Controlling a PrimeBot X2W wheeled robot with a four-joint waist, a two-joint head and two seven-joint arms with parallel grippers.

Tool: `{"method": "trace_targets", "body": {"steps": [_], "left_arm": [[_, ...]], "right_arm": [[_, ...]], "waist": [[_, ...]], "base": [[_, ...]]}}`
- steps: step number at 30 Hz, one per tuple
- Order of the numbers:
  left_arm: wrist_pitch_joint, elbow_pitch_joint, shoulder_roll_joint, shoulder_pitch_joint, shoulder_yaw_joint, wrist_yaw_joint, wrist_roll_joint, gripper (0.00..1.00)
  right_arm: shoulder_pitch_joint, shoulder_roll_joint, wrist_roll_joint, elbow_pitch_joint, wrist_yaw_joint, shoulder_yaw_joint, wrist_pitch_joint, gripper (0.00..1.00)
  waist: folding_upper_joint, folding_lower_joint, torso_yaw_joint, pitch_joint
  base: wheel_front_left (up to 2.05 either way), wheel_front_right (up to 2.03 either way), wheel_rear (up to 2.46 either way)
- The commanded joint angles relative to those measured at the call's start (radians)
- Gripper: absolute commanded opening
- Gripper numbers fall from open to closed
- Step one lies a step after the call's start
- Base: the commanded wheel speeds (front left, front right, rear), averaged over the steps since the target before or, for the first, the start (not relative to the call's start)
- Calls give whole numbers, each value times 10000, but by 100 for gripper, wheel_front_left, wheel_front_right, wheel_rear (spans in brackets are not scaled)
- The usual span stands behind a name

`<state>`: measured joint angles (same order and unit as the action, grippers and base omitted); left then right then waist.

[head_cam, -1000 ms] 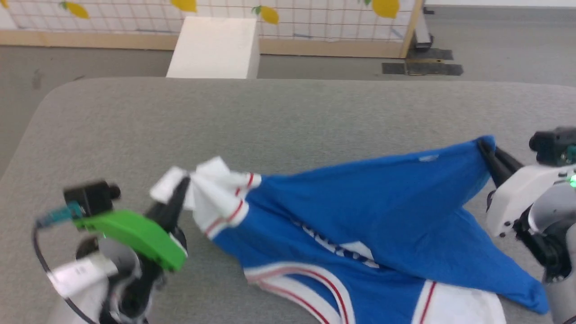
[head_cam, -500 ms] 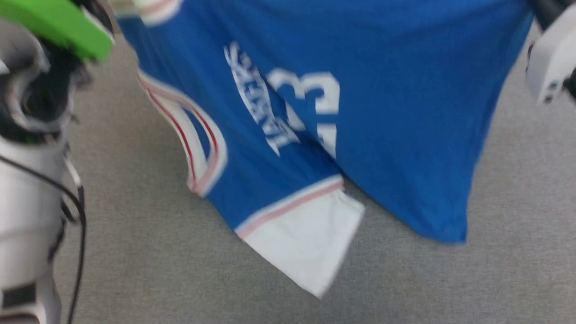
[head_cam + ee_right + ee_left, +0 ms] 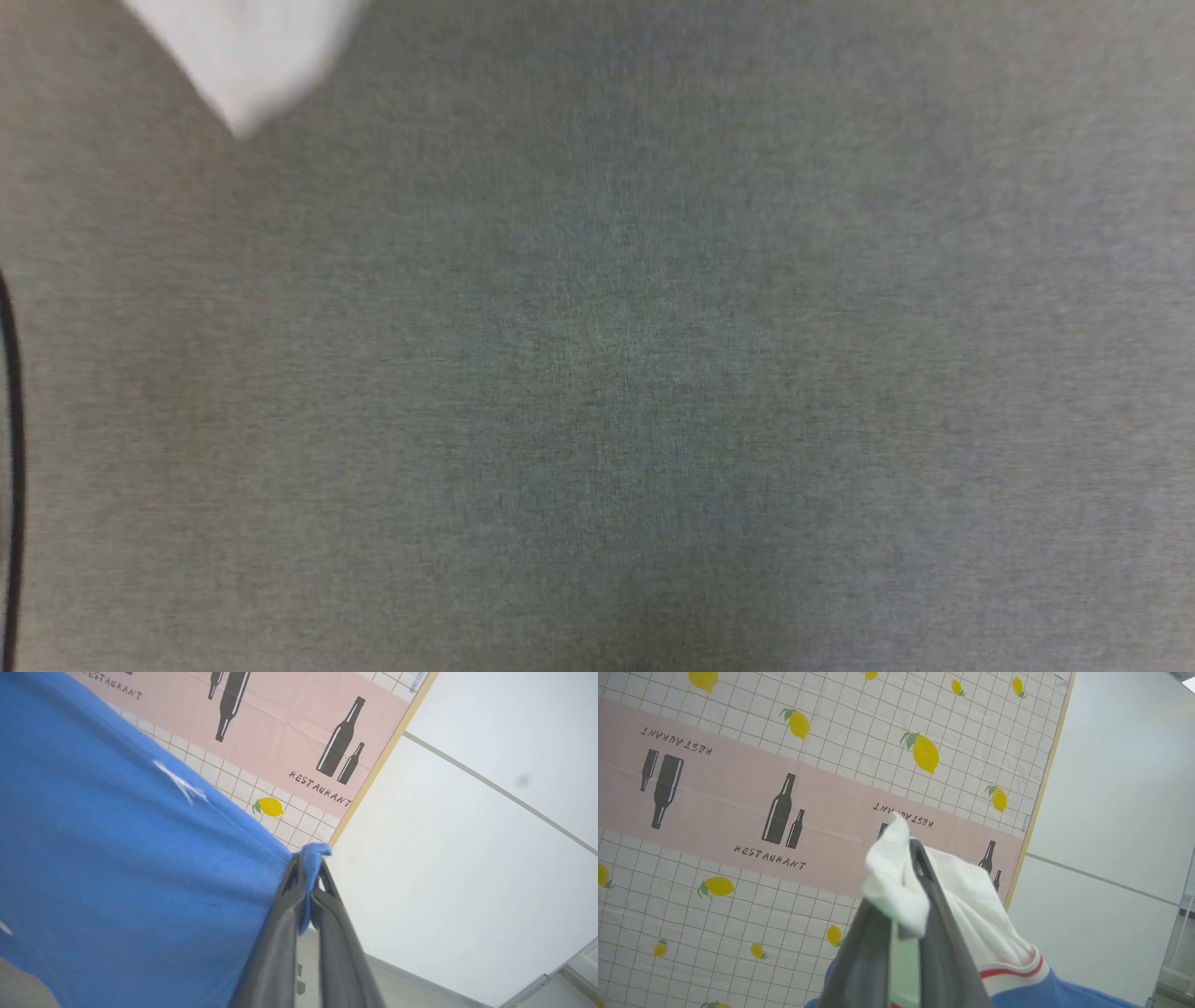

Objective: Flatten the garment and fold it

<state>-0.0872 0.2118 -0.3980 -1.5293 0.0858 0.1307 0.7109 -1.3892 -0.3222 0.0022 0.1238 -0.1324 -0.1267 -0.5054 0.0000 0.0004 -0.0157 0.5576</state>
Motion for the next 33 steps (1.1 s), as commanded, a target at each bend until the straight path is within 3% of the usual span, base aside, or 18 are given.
{"method": "trace_targets", "body": {"steps": [1, 7, 15, 24, 33], "left_arm": [[345, 121, -33, -357, -65, -117, -202, 0], [1251, 743, 8, -523, -7, -763, -226, 0], [1071, 1492, -385, 2709, 717, -1669, -264, 0], [200, 938, -653, 8159, 1415, -1620, 100, 0], [-988, -580, -520, 12965, 2288, -1196, 794, 0]], "right_arm": [[-256, 117, -202, 134, 17, 77, 215, 0], [-314, 396, -441, 600, 17, -60, 1015, 0], [2331, 24, 322, 1063, 17, -860, 1462, 0], [6444, -354, 1815, 523, 17, -914, 1352, 0], [10695, -506, 2797, -836, 17, -98, -196, 0]], "waist": [[0, -4, -2, 671], [0, -4, 147, 611], [0, -4, 387, -357], [0, -4, 686, -2247], [0, -4, 1100, -3554]], "base": [[0, 0, 0], [0, 0, 0], [0, 0, 0], [0, 0, 0], [0, 0, 0]]}}
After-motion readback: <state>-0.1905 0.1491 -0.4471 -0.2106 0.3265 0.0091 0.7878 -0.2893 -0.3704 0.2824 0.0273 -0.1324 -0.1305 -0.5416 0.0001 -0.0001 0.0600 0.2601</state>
